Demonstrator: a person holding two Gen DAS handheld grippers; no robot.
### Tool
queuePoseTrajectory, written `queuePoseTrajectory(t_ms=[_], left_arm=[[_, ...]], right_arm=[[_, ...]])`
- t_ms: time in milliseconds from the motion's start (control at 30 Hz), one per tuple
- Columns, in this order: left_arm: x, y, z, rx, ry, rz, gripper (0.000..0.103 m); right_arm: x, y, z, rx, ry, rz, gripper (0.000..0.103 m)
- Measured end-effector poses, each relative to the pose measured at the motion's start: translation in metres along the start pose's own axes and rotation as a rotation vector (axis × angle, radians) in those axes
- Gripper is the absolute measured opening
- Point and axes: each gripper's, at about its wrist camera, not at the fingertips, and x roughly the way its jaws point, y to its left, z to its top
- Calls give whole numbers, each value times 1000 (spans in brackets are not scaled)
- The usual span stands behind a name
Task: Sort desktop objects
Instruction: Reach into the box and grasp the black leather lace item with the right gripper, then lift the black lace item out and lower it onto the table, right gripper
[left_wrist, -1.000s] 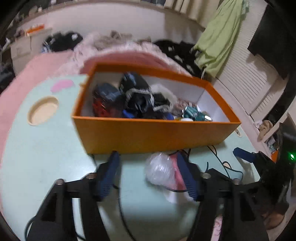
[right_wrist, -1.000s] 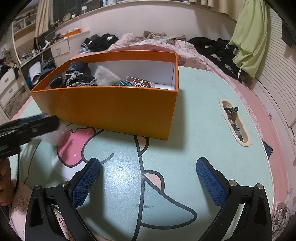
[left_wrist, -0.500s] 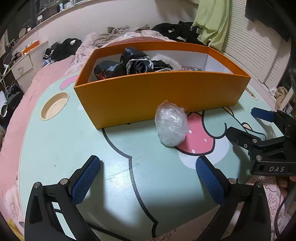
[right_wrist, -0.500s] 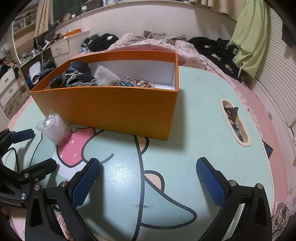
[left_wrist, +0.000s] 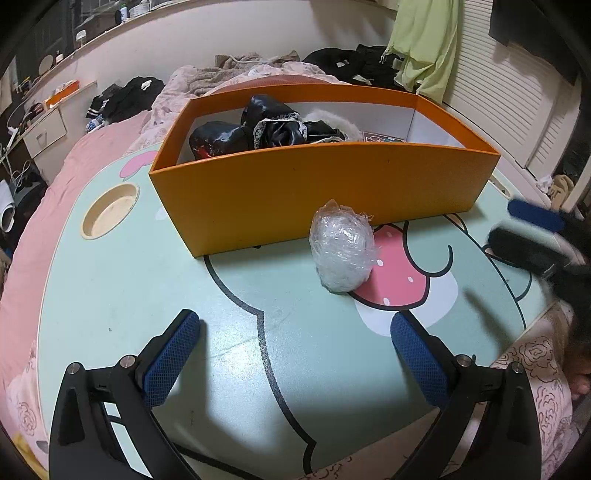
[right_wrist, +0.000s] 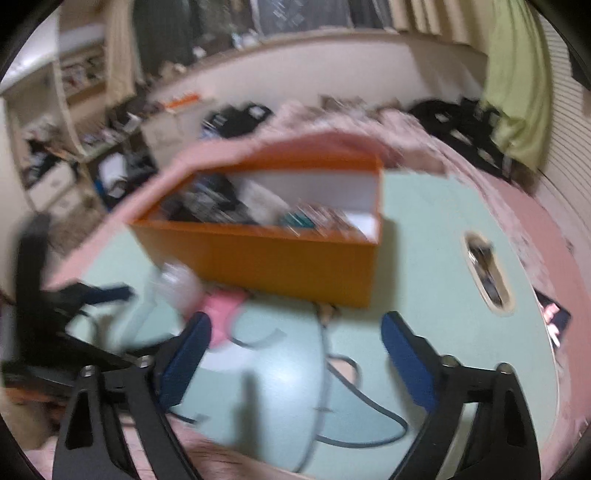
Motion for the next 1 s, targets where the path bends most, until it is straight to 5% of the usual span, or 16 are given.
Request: queuePoseTrajectory(t_ms=[133,300,467,567,700,1000], left_arm=[[-4,1,-1,0,0,-1,103],[-5,2,-2,1,0,-1,103],[-3,3,-2,0,-1,-2,103],[-7,5,1,-7,-1,-3,103],[-2,7,4,-9,-2,-1,103],[-5,12,0,-10,-4,-1,103]], right_arm=[[12,12,51,0,-19,69,66],[63,32,101,-2,62,104,59],[109,51,111,-15,167,109,58],[134,48,100,-9,268,82,39],[130,34,97,36,224,140,26],[26,21,104,69,-63,247,25]])
